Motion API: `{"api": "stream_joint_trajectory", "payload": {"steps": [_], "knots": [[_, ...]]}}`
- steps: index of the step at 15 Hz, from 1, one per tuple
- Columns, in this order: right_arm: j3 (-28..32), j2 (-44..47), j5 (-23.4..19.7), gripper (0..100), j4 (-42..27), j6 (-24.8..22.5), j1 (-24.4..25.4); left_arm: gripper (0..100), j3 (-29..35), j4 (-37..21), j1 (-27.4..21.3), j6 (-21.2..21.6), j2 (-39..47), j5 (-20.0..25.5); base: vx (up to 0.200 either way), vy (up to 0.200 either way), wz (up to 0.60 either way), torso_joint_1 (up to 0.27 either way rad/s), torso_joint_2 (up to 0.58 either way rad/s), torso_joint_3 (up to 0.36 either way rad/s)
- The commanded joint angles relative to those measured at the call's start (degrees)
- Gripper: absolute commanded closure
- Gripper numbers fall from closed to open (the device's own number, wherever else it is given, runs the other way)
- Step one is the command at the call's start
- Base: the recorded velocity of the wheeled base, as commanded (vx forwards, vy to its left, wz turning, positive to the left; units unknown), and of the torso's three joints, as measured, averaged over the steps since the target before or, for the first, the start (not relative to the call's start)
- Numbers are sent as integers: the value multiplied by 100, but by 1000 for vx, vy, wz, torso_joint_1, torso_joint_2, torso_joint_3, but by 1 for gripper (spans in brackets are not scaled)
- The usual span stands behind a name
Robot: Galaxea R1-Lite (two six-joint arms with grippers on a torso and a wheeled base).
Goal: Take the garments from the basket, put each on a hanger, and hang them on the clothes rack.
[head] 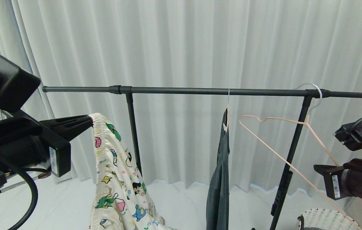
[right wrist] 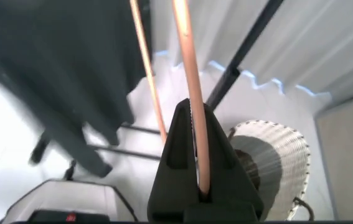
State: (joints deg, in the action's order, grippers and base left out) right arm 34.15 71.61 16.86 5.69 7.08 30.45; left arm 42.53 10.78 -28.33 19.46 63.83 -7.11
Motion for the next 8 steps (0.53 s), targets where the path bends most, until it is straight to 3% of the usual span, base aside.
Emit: {"api": "stream_joint_trajectory", "payload": {"steps": [1, 7, 8], "knots": [[-22, -209, -7, 100, 20, 4, 365, 100, 1, 3, -6, -3, 68, -1, -200, 0, 0, 2, 2, 7], [-4, -472, 2, 100, 187, 39, 1534, 100, -184, 3, -50, -3, 77, 8, -200, 0, 0, 2, 4, 2], [4, -481, 2, 100, 187, 83, 1780, 100, -210, 3, -85, -3, 77, 8, 0, 0, 0, 0, 0, 0]]}}
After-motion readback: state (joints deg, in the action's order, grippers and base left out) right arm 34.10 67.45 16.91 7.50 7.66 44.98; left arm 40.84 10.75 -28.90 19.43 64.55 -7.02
